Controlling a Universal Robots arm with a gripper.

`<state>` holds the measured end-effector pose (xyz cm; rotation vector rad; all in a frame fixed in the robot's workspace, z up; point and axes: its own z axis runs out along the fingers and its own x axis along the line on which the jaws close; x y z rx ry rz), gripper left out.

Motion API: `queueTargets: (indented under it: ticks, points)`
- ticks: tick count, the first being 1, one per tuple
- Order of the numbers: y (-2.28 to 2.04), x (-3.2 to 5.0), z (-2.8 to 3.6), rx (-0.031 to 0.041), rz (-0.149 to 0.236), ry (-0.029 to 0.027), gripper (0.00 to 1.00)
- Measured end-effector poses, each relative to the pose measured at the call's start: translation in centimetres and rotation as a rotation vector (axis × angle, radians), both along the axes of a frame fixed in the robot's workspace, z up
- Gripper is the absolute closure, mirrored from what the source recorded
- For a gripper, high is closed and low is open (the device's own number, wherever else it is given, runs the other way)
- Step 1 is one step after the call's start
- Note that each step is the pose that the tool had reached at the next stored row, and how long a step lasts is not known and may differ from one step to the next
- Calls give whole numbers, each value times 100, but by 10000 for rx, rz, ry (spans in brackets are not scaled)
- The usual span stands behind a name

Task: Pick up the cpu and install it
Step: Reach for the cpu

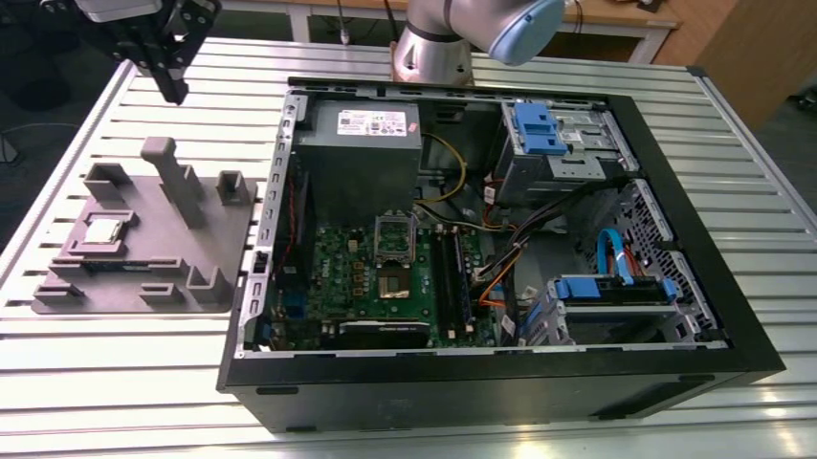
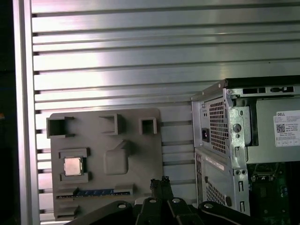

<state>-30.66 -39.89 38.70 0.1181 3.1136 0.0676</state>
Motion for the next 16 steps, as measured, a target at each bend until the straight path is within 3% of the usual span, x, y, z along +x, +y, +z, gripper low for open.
queueTargets:
  ticks: [16]
  points:
    - [0, -64, -1, 0, 0, 0, 89]
